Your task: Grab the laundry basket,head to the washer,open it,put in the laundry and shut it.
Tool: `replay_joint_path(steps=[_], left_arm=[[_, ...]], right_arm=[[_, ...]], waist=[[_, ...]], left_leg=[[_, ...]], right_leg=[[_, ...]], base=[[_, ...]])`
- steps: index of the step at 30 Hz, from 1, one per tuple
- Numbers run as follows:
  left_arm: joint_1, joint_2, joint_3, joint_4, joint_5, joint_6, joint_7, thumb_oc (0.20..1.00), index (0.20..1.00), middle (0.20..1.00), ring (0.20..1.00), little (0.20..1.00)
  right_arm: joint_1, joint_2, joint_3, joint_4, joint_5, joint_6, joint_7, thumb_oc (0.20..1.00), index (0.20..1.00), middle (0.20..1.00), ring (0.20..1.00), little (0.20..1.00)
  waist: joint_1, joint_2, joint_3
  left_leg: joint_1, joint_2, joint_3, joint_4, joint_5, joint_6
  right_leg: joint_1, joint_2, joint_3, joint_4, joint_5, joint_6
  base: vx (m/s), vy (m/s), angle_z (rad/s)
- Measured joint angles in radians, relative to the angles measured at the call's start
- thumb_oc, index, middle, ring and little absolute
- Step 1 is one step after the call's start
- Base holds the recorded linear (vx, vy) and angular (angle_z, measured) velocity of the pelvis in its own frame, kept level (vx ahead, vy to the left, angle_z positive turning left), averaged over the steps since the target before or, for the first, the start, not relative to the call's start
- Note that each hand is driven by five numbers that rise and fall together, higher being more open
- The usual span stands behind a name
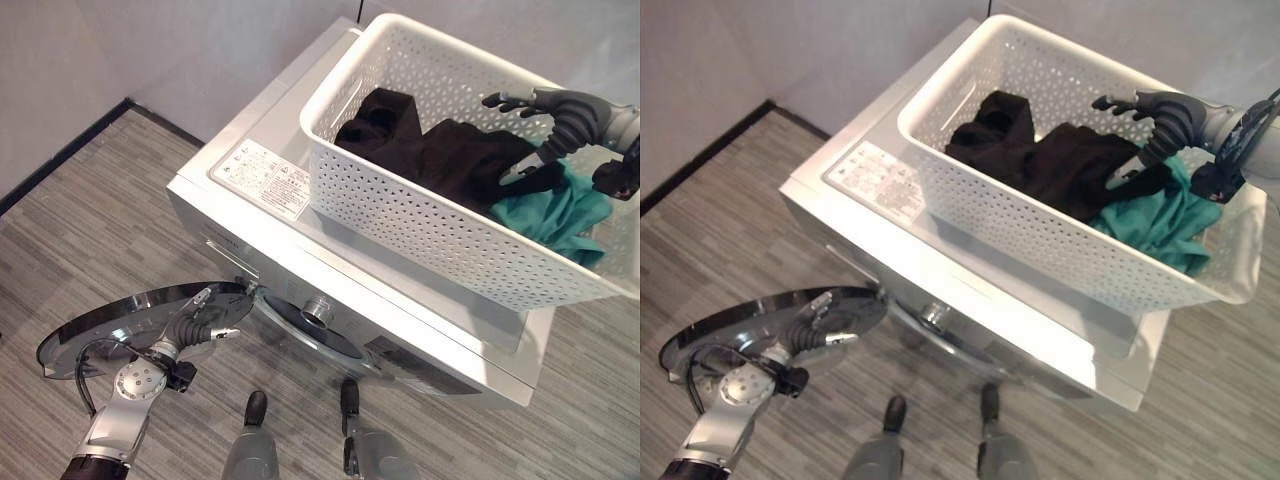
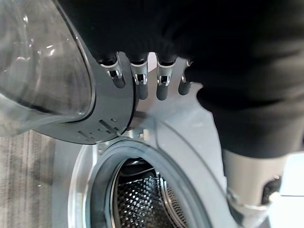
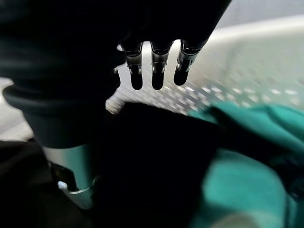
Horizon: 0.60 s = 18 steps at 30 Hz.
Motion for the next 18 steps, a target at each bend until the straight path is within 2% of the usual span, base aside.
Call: replay_joint_path(steps=[3, 8, 10, 13, 18], left_arm=[[-0.013, 0.002, 0.0, 0.0, -0.009, -0.001, 0.0, 1.0, 1.0, 1.0, 1.0, 1.0], [-0.017, 0.006, -0.001, -0.007, -0.046, -0.009, 0.005, 1.0, 1.0, 1.0, 1.0, 1.0], [-0.033, 0.006, -0.008, -0.015, -0.07, -0.015, 0.006, 1.0, 1.0, 1.0, 1.0, 1.0], [-0.036, 0.006, -0.011, -0.02, -0.075, -0.027, 0.009, 1.0, 1.0, 1.0, 1.0, 1.0], [-0.043, 0.006, -0.014, -0.019, -0.074, -0.035, 0.015, 1.0, 1.0, 1.0, 1.0, 1.0]], right_arm=[[0.019, 0.0, -0.03, 0.003, -0.036, 0.0, 0.0, 1.0, 1.0, 1.0, 1.0, 1.0], [0.089, 0.011, -0.108, 0.0, -0.078, -0.002, -0.001, 1.0, 1.0, 1.0, 1.0, 1.0], [0.104, 0.011, -0.129, -0.006, -0.096, -0.001, -0.001, 1.0, 1.0, 1.0, 1.0, 1.0], [0.137, 0.049, -0.159, -0.001, -0.135, -0.001, -0.003, 1.0, 1.0, 1.0, 1.0, 1.0], [0.135, 0.062, -0.17, 0.007, -0.172, -0.002, -0.001, 1.0, 1.0, 1.0, 1.0, 1.0]], waist=[[0.005, 0.017, 0.03], [0.008, 0.031, 0.043], [0.003, 0.038, 0.055], [0.01, 0.04, 0.056], [0.015, 0.032, 0.058]], left_leg=[[-0.004, -0.001, -0.001, 0.001, 0.0, 0.0], [-0.034, -0.002, -0.007, 0.009, 0.0, 0.0], [-0.052, -0.007, -0.028, 0.015, 0.002, -0.003], [-0.058, -0.006, -0.034, 0.015, 0.003, -0.004], [-0.075, -0.007, -0.049, 0.017, 0.007, -0.01]], right_leg=[[-0.002, -0.001, -0.002, 0.0, 0.0, 0.0], [-0.023, -0.003, -0.006, 0.0, 0.0, 0.0], [-0.029, -0.005, -0.023, 0.0, 0.001, 0.0], [-0.031, -0.005, -0.029, 0.0, -0.001, 0.0], [-0.04, -0.005, -0.039, 0.0, 0.0, 0.0]], base=[[-0.01, -0.007, 0.01], [-0.03, -0.025, 0.05], [-0.02, -0.025, 0.18], [-0.01, -0.04, 0.08], [0.0, -0.031, 0.07]])
